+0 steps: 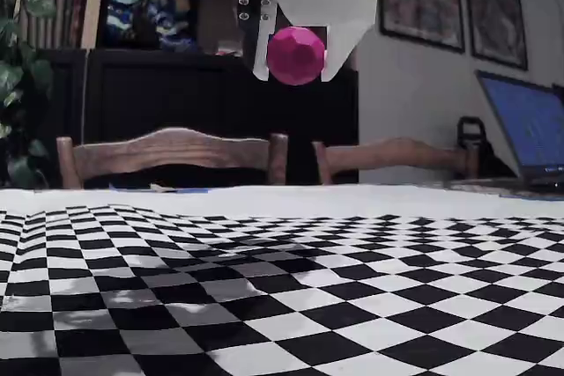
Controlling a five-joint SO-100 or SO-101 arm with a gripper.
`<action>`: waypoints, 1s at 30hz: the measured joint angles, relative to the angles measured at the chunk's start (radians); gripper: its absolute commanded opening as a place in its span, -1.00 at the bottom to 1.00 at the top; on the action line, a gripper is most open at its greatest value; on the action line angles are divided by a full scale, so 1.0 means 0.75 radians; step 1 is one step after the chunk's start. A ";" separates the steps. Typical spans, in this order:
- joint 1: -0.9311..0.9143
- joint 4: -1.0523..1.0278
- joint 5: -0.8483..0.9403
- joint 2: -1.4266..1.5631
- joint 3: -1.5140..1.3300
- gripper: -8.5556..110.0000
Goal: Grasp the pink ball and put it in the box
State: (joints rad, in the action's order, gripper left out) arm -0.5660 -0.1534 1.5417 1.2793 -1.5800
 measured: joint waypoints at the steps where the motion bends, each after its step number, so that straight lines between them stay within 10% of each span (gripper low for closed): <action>1: 0.000 0.000 0.000 0.020 -0.016 -0.85; 30: 0.115 0.000 0.000 0.354 -0.342 -0.85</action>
State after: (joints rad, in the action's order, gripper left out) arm -0.4801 -0.1534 1.5417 1.5447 -1.8362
